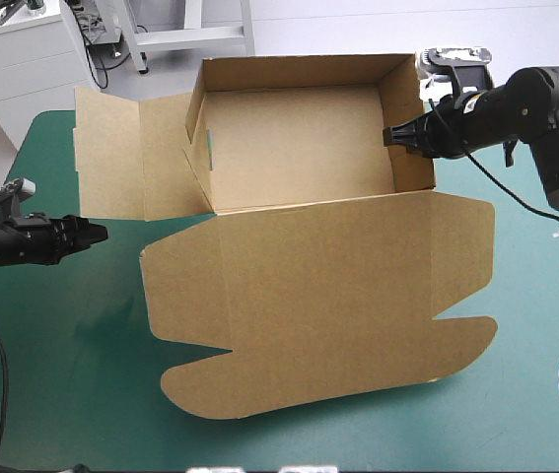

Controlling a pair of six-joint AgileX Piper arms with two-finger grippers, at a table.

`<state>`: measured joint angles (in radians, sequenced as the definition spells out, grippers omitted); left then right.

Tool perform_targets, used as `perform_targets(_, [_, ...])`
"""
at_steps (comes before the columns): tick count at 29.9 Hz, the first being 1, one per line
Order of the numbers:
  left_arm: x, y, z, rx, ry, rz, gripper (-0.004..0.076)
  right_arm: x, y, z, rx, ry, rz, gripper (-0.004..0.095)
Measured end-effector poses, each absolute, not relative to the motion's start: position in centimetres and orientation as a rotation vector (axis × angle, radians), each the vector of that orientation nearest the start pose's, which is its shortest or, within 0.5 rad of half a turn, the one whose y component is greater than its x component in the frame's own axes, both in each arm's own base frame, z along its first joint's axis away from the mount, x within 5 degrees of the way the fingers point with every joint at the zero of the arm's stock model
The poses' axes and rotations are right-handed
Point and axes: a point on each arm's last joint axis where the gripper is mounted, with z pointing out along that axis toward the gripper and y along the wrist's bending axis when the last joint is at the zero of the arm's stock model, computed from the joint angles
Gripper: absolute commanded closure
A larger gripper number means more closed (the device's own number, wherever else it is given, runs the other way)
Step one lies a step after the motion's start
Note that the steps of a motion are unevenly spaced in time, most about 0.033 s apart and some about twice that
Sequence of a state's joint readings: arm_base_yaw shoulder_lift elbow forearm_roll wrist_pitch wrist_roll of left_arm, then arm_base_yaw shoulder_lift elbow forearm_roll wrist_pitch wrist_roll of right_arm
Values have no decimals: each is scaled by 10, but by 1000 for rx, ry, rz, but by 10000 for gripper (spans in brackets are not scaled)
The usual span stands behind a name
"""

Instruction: Fold the box

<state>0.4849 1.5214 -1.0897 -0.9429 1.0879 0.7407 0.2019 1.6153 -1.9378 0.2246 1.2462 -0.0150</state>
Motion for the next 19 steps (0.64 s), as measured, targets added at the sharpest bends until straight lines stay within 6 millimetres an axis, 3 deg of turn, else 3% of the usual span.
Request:
perform_targets(14, [310, 18, 269, -25, 2494, -921, 201, 319, 95, 460, -295, 2377, 522, 926])
perform_targets(19, [316, 12, 267, -53, 2463, -923, 201, 317, 101, 463, -317, 2361, 612, 925])
